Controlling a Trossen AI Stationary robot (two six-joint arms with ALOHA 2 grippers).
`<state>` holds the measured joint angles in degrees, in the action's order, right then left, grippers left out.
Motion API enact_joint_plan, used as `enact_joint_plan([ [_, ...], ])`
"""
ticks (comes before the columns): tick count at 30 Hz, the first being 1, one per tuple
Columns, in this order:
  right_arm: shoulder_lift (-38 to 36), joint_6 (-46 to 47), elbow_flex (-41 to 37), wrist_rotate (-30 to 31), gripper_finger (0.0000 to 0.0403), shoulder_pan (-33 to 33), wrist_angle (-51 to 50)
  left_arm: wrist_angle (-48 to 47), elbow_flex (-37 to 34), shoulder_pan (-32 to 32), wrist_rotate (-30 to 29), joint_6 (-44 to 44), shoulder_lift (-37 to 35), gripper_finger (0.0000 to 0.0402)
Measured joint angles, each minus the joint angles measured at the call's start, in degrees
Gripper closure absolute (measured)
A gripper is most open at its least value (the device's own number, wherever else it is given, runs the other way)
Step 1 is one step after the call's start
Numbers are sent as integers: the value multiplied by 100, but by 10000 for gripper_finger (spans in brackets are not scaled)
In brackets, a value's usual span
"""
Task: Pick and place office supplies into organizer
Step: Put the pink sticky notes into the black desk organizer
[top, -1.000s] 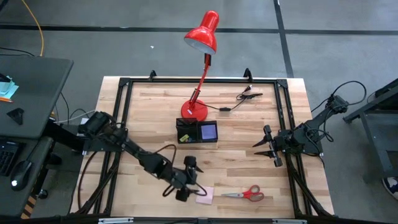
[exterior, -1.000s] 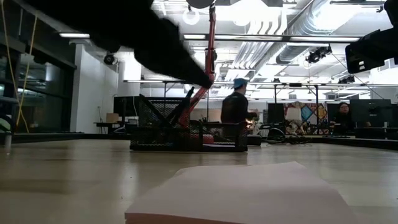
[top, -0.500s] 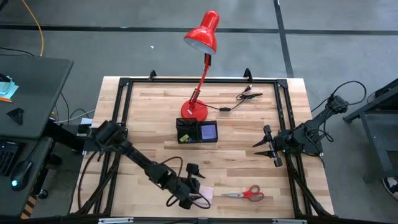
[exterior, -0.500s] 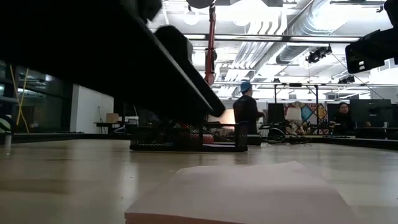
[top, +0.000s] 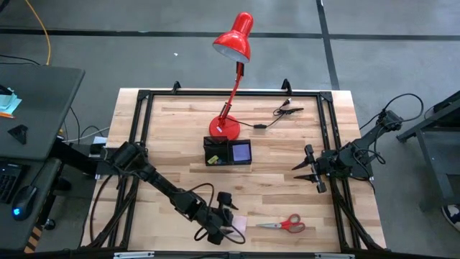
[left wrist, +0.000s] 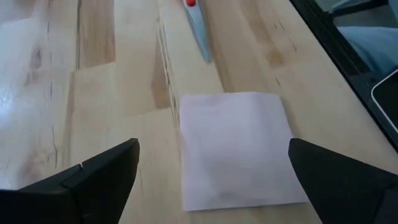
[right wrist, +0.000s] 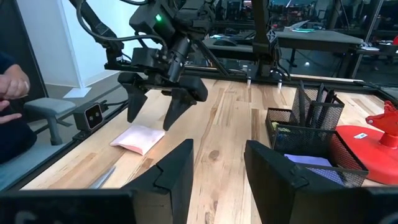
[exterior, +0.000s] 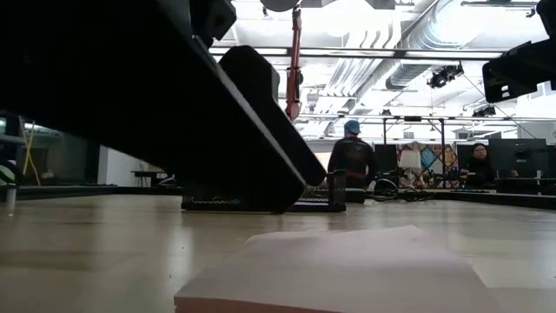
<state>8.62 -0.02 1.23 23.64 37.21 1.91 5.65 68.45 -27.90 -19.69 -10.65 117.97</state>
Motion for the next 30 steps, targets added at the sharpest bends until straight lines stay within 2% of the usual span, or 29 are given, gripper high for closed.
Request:
enact_joint_plan([
  [8,0,-1,0,2,269,0,0,335,18,-63,-80,-150,203,2],
  [11,0,1,0,2,269,1,0,199,-13,-88,-87,-123,257,3],
  [21,0,0,0,0,269,1,0,529,-2,-266,-238,136,238,2],
  [30,0,0,0,1,269,0,0,811,-2,-296,-145,9,236,4],
])
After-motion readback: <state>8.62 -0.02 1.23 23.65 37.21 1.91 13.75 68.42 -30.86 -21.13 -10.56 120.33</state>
